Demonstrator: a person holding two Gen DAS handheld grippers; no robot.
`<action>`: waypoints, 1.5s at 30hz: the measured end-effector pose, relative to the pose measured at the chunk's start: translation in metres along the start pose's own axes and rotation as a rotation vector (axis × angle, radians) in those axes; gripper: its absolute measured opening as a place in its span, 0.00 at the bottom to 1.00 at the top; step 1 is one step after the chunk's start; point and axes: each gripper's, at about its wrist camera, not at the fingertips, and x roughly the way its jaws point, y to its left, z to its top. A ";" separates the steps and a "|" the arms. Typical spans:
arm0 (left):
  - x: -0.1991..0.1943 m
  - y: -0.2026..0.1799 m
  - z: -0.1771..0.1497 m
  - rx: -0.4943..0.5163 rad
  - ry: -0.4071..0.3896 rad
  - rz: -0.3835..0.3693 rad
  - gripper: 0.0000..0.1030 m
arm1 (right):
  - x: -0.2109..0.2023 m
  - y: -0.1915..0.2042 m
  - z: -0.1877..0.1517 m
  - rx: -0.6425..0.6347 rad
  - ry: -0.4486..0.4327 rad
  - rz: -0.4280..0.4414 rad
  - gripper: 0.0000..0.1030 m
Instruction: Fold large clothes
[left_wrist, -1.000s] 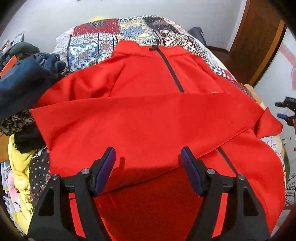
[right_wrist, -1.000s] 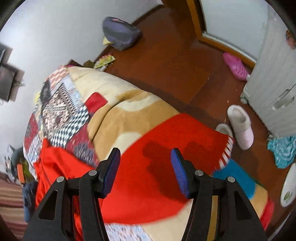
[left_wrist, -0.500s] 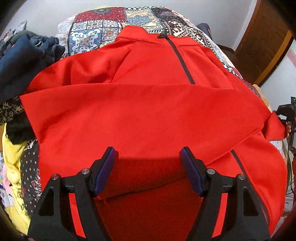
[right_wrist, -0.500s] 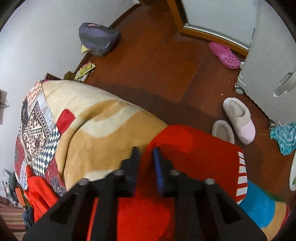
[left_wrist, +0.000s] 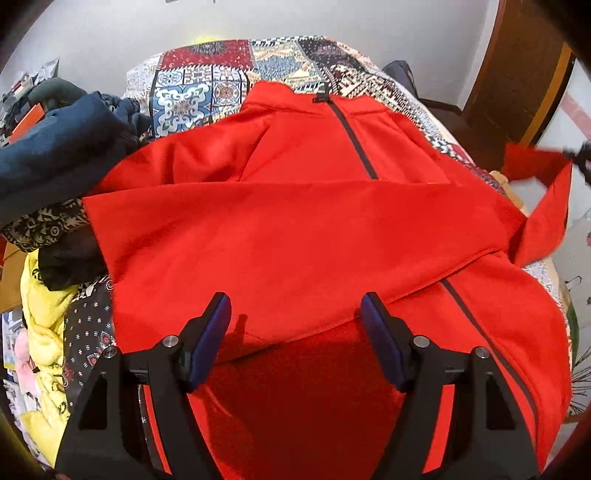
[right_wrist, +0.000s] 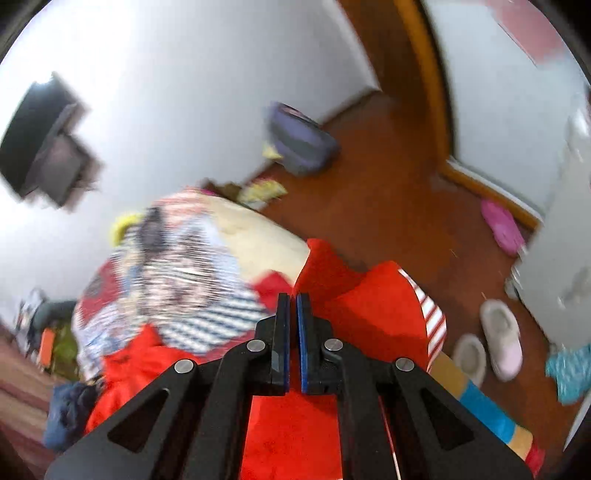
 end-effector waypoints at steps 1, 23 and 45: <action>-0.003 0.000 0.000 0.001 -0.006 -0.002 0.70 | -0.010 0.018 0.001 -0.038 -0.020 0.031 0.03; -0.042 0.054 -0.019 -0.135 -0.036 -0.096 0.70 | 0.014 0.225 -0.173 -0.614 0.385 0.395 0.03; -0.019 -0.025 0.044 -0.059 0.060 -0.271 0.70 | 0.024 0.160 -0.273 -0.709 0.638 0.322 0.04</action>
